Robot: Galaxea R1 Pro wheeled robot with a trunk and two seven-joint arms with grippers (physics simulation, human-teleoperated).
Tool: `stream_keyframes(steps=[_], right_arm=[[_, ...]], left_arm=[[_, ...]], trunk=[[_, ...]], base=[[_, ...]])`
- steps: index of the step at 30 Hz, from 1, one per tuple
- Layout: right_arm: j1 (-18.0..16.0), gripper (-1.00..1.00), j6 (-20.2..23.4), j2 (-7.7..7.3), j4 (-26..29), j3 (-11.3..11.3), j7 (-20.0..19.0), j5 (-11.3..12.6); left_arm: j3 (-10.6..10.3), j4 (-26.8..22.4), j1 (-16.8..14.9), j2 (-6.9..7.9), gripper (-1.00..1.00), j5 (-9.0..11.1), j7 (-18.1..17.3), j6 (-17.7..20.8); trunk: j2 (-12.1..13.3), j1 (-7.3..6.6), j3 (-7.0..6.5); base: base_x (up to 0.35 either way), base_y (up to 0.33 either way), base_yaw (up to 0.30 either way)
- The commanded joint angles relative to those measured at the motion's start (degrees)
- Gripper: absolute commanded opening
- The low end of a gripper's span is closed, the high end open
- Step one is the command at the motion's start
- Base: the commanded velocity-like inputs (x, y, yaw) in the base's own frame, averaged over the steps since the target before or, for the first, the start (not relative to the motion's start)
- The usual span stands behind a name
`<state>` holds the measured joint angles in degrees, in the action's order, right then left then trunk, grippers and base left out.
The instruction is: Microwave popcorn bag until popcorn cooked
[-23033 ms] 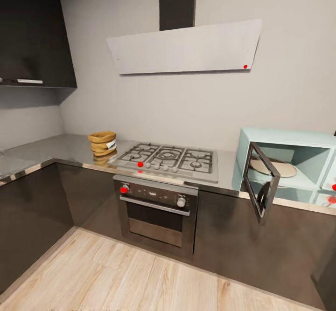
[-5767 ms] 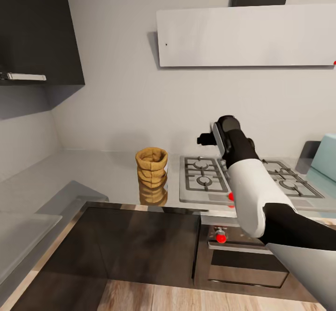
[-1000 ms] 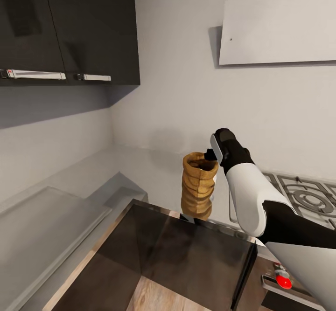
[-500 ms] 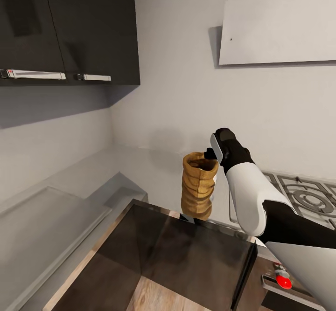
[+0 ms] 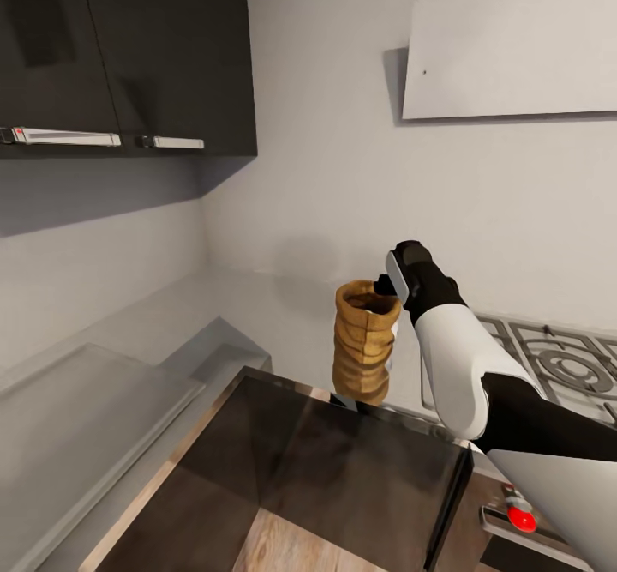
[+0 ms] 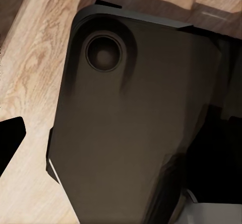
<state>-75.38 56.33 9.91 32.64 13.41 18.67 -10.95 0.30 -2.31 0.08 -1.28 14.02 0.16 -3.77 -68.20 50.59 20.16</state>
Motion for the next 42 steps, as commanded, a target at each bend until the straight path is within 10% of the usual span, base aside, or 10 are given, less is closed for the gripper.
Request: stream_keyframes(steps=[1,42], right_arm=[[0.0,1.00,0.2,0.09,0.1,0.4,-0.2,-0.6],[5.1,1.00,-3.5,-0.05,2.4,0.0,0.3,-0.7]], left_arm=[[0.0,-0.1,0.0,0.01,1.00,0.3,0.0,-0.1],[0.0,-0.2,0.0,0.05,1.00,0.3,0.0,-0.1]], trunk=[[0.0,0.01,0.06],[0.0,0.01,0.06]], base=[[0.089,0.000,0.000],[0.031,0.000,0.000]])
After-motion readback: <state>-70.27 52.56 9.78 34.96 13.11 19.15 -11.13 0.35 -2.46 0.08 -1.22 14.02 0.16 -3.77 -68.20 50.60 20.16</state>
